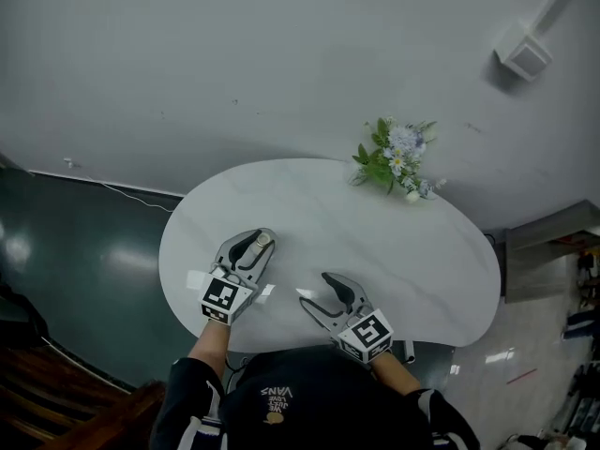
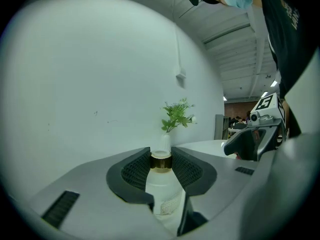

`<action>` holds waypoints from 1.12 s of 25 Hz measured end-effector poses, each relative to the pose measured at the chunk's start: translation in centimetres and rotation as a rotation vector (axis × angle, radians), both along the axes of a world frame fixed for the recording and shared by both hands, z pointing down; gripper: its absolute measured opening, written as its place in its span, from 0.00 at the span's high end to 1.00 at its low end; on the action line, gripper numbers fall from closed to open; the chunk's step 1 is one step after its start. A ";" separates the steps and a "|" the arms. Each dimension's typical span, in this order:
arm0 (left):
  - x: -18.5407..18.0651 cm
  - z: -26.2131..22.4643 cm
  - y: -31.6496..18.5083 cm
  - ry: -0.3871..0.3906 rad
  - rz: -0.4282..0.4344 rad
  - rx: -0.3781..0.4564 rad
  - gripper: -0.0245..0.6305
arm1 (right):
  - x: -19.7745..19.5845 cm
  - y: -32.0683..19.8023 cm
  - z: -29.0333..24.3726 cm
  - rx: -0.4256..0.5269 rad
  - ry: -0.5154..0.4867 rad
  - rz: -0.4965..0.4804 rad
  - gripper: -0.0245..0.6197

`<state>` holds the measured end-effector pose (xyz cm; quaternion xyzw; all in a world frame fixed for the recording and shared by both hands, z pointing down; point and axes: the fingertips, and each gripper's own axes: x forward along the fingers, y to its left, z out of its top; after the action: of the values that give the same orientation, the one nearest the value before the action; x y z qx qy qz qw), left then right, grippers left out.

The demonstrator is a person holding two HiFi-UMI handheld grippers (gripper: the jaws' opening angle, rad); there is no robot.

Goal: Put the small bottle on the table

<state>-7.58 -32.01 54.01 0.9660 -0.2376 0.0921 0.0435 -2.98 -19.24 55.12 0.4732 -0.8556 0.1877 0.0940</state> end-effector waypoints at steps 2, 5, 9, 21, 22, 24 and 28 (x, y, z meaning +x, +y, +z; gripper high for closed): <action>0.2 0.8 -1.0 0.000 -0.001 -0.008 0.74 | 0.3 0.1 0.4 -0.017 0.001 0.025 0.56; 0.5 1.9 -2.5 -0.002 -0.005 -0.014 0.74 | 0.8 0.2 1.1 -0.040 0.004 0.054 0.56; 0.8 3.2 -4.3 -0.003 -0.019 -0.020 0.74 | 1.1 0.2 1.8 -0.063 0.007 0.080 0.56; 0.8 3.9 -9.5 0.032 -0.089 -0.012 0.74 | 1.8 0.1 3.1 -0.101 0.012 0.148 0.56; 0.7 4.0 -9.8 0.035 -0.095 -0.014 0.74 | 1.7 0.2 3.2 -0.104 0.015 0.147 0.56; 0.4 4.5 -10.4 0.036 -0.110 -0.020 0.74 | 1.5 0.1 3.2 -0.108 0.016 0.148 0.56; -0.3 5.3 -11.5 0.024 -0.142 -0.027 0.74 | 1.4 0.1 3.4 -0.114 0.015 0.150 0.56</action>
<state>-7.83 -43.48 59.28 0.9471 -0.3036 0.0802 0.0658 -1.61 -19.12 58.51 0.5314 -0.8049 0.2388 0.1127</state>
